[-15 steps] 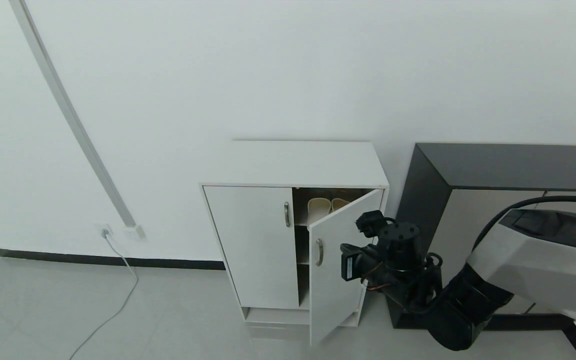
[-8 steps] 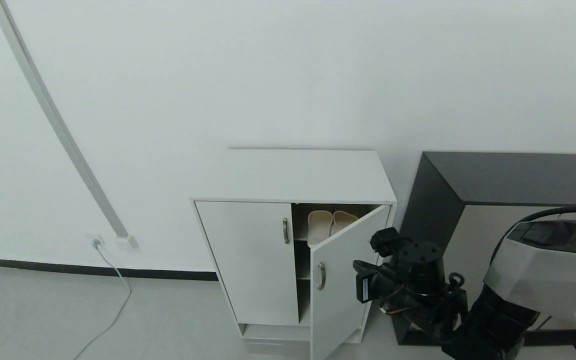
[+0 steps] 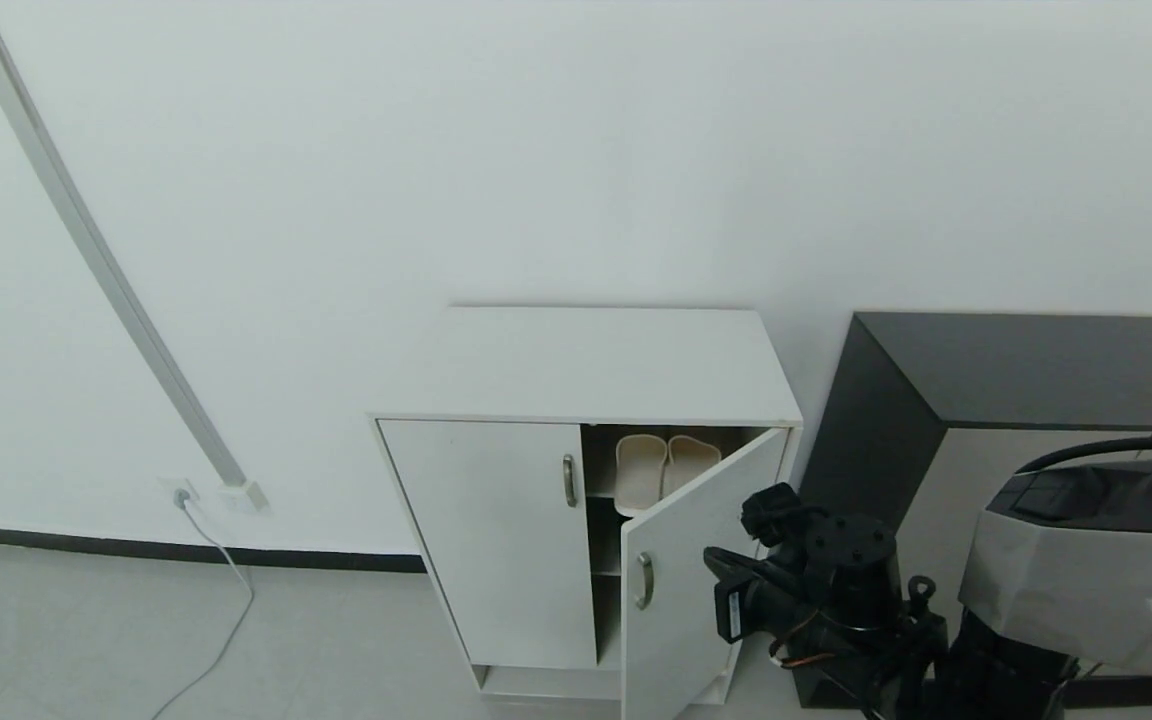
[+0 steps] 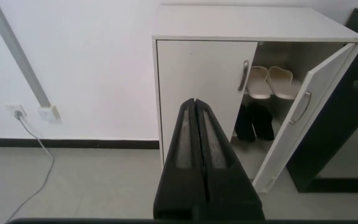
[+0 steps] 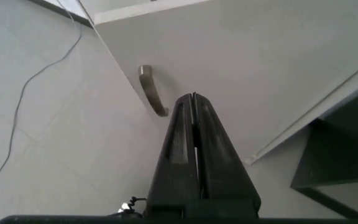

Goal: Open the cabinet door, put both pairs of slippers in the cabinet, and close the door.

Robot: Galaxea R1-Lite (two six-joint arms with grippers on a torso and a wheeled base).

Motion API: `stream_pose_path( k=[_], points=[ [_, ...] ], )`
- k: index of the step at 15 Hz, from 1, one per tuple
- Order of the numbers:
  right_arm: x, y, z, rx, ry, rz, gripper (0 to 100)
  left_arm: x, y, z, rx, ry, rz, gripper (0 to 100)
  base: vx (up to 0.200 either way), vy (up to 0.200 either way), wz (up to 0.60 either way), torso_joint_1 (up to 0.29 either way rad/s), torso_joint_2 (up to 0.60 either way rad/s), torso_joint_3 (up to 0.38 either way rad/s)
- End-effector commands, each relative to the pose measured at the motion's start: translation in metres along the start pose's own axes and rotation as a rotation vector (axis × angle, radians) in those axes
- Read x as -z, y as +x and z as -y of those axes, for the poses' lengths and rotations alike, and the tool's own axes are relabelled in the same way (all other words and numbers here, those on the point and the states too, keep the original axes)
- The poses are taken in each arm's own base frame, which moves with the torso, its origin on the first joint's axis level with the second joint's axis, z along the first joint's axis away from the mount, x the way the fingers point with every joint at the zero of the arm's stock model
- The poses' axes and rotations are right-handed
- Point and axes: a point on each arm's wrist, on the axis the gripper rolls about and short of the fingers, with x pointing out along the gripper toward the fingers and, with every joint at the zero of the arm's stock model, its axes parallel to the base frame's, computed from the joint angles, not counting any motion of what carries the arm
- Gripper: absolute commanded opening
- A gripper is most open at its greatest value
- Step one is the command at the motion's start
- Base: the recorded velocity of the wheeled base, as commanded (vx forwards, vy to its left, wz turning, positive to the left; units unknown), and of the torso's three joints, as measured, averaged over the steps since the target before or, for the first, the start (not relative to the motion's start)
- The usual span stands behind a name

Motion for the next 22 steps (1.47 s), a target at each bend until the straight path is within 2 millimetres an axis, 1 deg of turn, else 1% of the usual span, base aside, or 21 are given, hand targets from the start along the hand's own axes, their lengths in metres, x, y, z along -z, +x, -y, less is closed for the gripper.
stream_pose_path(
  k=[1,3,8,12,15,16,22],
  points=[
    [0.007,0.02,-0.001,0.0,-0.001,0.003,0,0.0,0.0,0.0,0.0,-0.001,-0.001,0,0.0,0.0,0.0,0.0,0.0,0.0],
    [0.007,0.034,-0.002,0.005,0.0,0.001,0,0.0,0.0,0.0,0.0,-0.001,-0.001,0,0.0,0.0,0.0,0.0,0.0,0.0],
    [-0.012,0.059,-0.001,0.018,0.006,0.014,0,0.0,0.0,0.0,-0.002,-0.001,-0.001,0,0.0,0.0,0.0,0.0,0.0,0.0],
    [-0.029,0.087,0.006,0.046,0.012,0.017,0,0.0,0.0,0.0,-0.003,-0.001,-0.001,0,0.0,0.0,0.0,0.0,0.0,0.0],
    [-0.031,0.106,0.01,0.058,0.017,0.026,0,0.0,0.0,0.0,-0.003,-0.003,-0.001,0,0.0,0.0,0.0,0.0,0.0,0.0],
    [-0.032,0.114,0.015,0.068,0.019,0.029,0,0.0,0.0,0.0,-0.003,-0.001,-0.001,0,0.0,0.0,0.0,0.0,0.0,0.0],
    [-0.043,0.143,0.023,0.088,0.026,0.046,0,0.0,0.0,0.0,-0.002,-0.003,-0.001,0,0.0,0.0,0.0,0.0,0.0,0.0]
  ],
)
